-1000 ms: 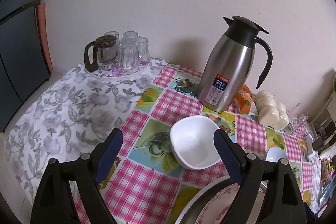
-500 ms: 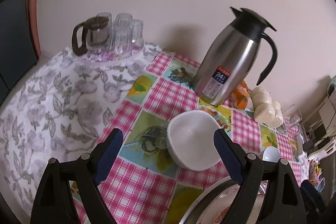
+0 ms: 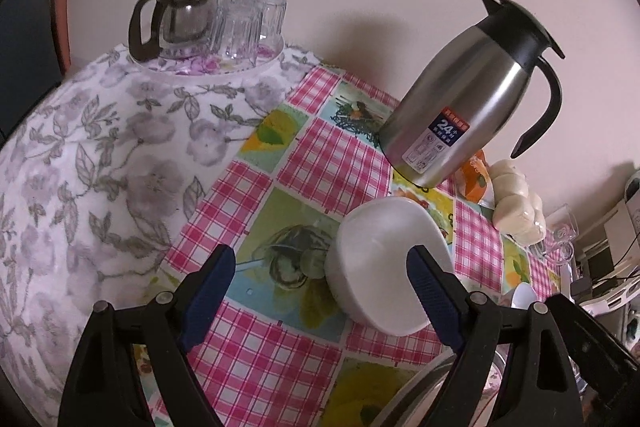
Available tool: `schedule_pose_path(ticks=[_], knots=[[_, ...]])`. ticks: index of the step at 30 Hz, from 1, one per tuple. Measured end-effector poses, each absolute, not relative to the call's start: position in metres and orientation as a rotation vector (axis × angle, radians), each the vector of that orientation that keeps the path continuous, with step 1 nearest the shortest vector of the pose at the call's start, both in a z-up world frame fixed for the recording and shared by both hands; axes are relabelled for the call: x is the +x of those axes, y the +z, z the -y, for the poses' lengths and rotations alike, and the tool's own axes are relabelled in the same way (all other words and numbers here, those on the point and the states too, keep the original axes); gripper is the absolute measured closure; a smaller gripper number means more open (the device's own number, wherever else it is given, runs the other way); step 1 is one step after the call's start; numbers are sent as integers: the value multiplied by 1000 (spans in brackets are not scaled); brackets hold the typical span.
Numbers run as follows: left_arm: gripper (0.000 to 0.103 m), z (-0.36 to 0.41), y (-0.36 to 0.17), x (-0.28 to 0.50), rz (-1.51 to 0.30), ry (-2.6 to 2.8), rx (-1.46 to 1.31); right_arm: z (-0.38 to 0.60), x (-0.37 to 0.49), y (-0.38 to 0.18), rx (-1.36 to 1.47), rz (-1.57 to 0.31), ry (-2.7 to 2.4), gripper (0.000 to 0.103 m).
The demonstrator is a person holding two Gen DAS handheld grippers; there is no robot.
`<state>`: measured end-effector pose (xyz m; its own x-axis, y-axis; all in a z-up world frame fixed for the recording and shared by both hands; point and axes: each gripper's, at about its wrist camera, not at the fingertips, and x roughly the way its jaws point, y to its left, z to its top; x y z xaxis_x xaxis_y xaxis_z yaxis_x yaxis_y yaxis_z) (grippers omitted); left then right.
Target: Organize plates and bowls
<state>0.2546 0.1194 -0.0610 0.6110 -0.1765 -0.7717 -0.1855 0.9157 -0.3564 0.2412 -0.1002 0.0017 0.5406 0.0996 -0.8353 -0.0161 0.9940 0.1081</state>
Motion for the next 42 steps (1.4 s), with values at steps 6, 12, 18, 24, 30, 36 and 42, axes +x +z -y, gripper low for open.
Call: schedule_pose_path(ticks=[6,12,18,24,30,36,42], knots=[[21,-116,-72,264,-943,-14,-437,90,265,-16,28,-1052,22,2],[27,-112,-90,273,-990,-21,-461,83,279,-32,3,-1085,17,8],[35,-111,-101,279,-1016,-22,-475,77,293,-45,-21,-1123,5,16],[46,-108,-108,281,-1035,-34,-503,75,303,-59,-13,-1168,-2,22],[53,-106,-115,282,-1053,-56,-522,75,308,-73,3,-1219,-10,37],[67,-102,-116,283,-1062,-84,-534,66,311,-83,11,-1253,23,64],[67,-101,-119,284,-1069,-84,-540,63,314,-93,21,-1278,28,80]])
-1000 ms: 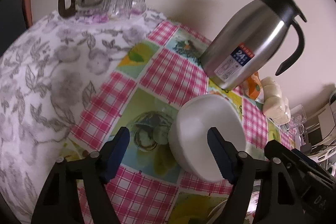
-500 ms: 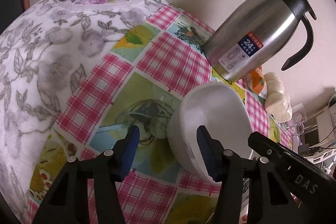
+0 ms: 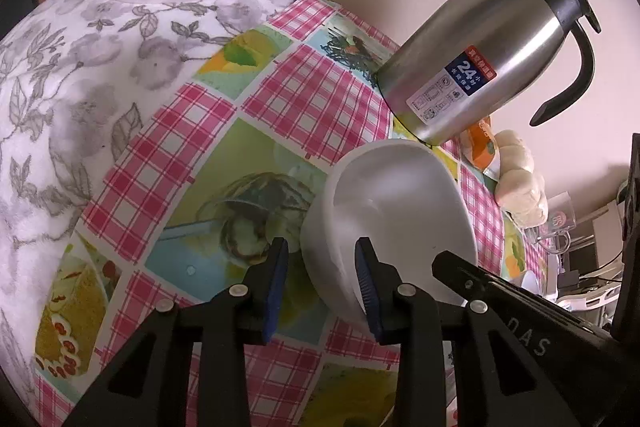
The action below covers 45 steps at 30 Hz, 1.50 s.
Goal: Organize plates and bowls
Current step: 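Close both grippers on the rim of the white square bowl, then lift the white square bowl with both grippers over the steel basin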
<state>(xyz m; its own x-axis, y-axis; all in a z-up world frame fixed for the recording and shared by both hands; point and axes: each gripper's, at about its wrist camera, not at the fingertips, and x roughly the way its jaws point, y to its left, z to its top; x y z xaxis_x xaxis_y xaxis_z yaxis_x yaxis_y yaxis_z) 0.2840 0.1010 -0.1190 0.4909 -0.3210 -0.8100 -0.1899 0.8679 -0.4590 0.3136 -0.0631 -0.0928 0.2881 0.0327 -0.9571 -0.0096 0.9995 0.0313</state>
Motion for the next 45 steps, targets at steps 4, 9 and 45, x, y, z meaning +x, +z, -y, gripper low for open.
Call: schedule_pose_path(ticks=[4,9,45], knots=[[72,-99,-117,284,-1071,-89,-491,60,314,-95,10,-1291,46,86],[76,-100,-117,283,-1069,-105,-493,58,311,-94,6,-1281,63,88],[77,-66,7,203,-845,-184,-328,103,199,20,145,-1014,164,87]])
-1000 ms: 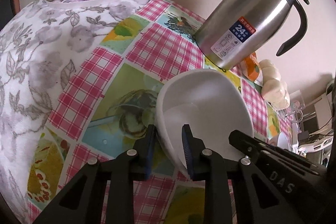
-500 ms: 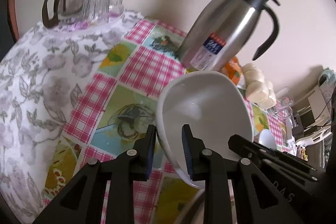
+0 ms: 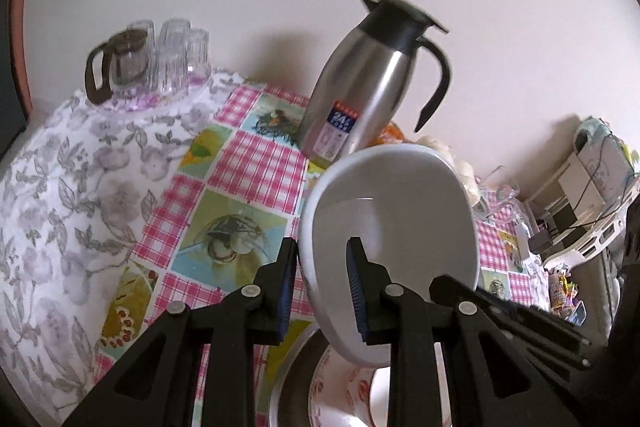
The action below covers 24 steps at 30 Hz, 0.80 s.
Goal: Organize plates and bowls
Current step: 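Lift the white square bowl with both grippers over the steel basin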
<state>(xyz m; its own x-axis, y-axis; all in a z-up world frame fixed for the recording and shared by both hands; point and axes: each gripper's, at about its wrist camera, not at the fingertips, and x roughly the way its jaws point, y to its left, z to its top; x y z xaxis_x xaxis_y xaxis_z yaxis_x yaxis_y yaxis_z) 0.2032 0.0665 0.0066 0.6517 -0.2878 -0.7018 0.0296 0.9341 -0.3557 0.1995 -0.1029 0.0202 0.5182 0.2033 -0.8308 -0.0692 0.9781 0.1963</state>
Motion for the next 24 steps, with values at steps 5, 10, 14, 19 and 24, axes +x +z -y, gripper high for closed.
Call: schedule_pose_path(ticks=[5,10,14,19,24], knots=[[77,-66,21,186,-799,-211,-320,110,175,25,204,-972,190,86],[77,-61,22,175,-799,-224,-298,114,153,20,236,-949,207,86],[77,-52,24,166,-800,-235,-271,125,138,16,276,-927,207,86],[77,-34,28,155,-797,-231,-207,133,122,19,260,-894,197,86],[77,-20,34,145,-789,-243,-173,148,106,22,274,-854,203,86]])
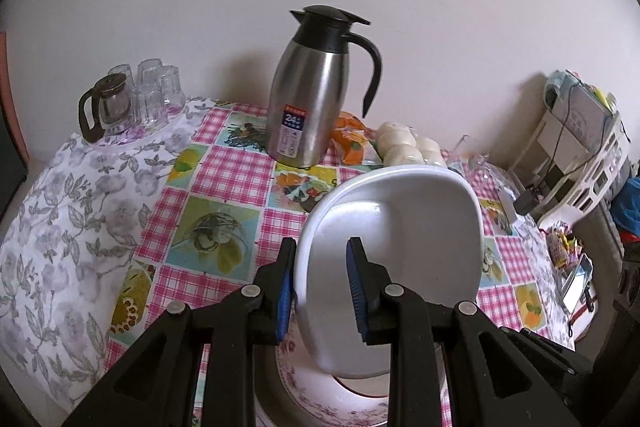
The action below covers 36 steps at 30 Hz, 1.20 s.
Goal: Organize plates and bowls
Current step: 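Lift the white square bowl with both grippers over the steel basin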
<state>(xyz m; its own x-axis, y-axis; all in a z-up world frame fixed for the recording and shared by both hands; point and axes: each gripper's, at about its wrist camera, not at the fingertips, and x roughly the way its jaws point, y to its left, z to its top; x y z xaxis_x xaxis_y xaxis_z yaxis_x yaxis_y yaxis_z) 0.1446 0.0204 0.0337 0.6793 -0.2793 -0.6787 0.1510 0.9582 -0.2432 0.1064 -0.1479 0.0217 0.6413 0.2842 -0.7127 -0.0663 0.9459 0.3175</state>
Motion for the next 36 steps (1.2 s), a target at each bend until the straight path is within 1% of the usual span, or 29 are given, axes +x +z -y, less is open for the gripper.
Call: schedule_pose_path(ticks=[8,20,36], knots=[[77,-4,36,132,-790,-237,-119,163,93,23,297,-831,212,86],[77,2,28,114,-818,-241,-119,171,78,21,308,-835,198,86],[77,-2,13,121,-890,-250,-147,167,78,7,281,-884,177,84]])
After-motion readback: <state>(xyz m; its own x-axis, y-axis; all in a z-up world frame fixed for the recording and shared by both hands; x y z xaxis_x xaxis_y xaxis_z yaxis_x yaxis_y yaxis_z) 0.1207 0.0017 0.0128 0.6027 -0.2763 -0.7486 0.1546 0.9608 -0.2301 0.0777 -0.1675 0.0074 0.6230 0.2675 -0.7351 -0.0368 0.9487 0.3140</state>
